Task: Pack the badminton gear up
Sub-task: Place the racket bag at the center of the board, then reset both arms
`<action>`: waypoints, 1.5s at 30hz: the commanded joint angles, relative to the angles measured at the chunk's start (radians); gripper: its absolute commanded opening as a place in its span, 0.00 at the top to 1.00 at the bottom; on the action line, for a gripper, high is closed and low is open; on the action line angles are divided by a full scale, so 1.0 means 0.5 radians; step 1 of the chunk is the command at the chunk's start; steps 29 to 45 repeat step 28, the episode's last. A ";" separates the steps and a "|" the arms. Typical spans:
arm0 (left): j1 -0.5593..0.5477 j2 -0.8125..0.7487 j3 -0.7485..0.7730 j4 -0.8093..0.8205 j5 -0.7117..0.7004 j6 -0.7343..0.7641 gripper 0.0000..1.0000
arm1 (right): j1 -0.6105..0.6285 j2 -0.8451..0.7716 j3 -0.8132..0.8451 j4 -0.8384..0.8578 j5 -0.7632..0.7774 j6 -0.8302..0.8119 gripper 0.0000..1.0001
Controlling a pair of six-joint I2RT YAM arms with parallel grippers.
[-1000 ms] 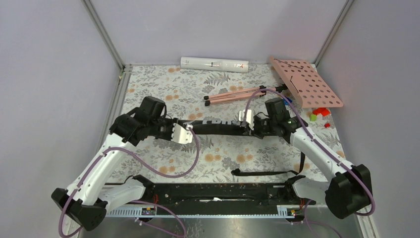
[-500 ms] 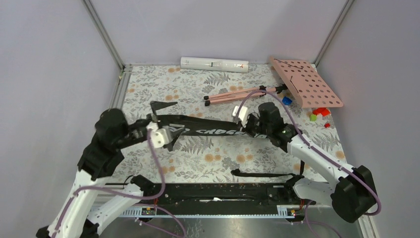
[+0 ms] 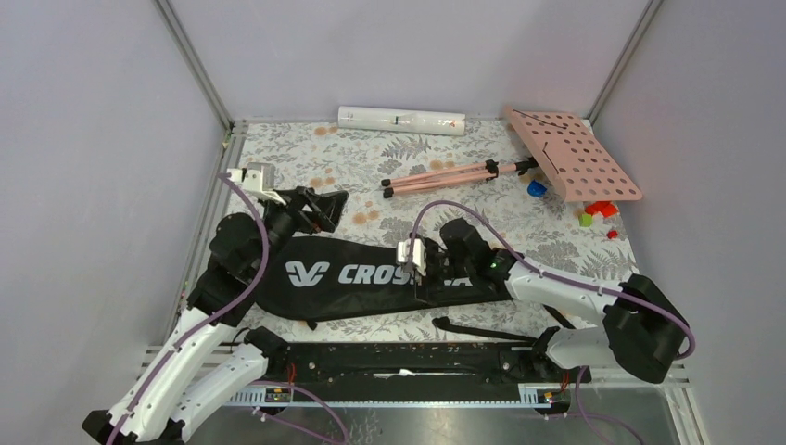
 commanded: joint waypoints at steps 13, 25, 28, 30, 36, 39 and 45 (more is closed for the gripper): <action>0.004 0.104 0.026 -0.810 -1.285 -0.561 0.01 | -0.536 -0.909 0.079 -0.390 2.470 1.971 0.00; 0.004 0.140 0.040 -0.858 -1.363 -0.457 0.01 | -0.537 -1.376 -0.143 -0.343 2.858 1.872 0.01; 0.004 0.163 0.053 -0.862 -1.366 -0.450 0.01 | -0.536 -1.357 -0.155 -0.281 2.806 1.847 0.00; 0.004 0.163 0.053 -0.862 -1.366 -0.450 0.01 | -0.536 -1.357 -0.155 -0.281 2.806 1.847 0.00; 0.004 0.163 0.053 -0.862 -1.366 -0.450 0.01 | -0.536 -1.357 -0.155 -0.281 2.806 1.847 0.00; 0.004 0.163 0.053 -0.862 -1.366 -0.450 0.01 | -0.536 -1.357 -0.155 -0.281 2.806 1.847 0.00; 0.004 0.163 0.053 -0.862 -1.366 -0.450 0.01 | -0.536 -1.357 -0.155 -0.281 2.806 1.847 0.00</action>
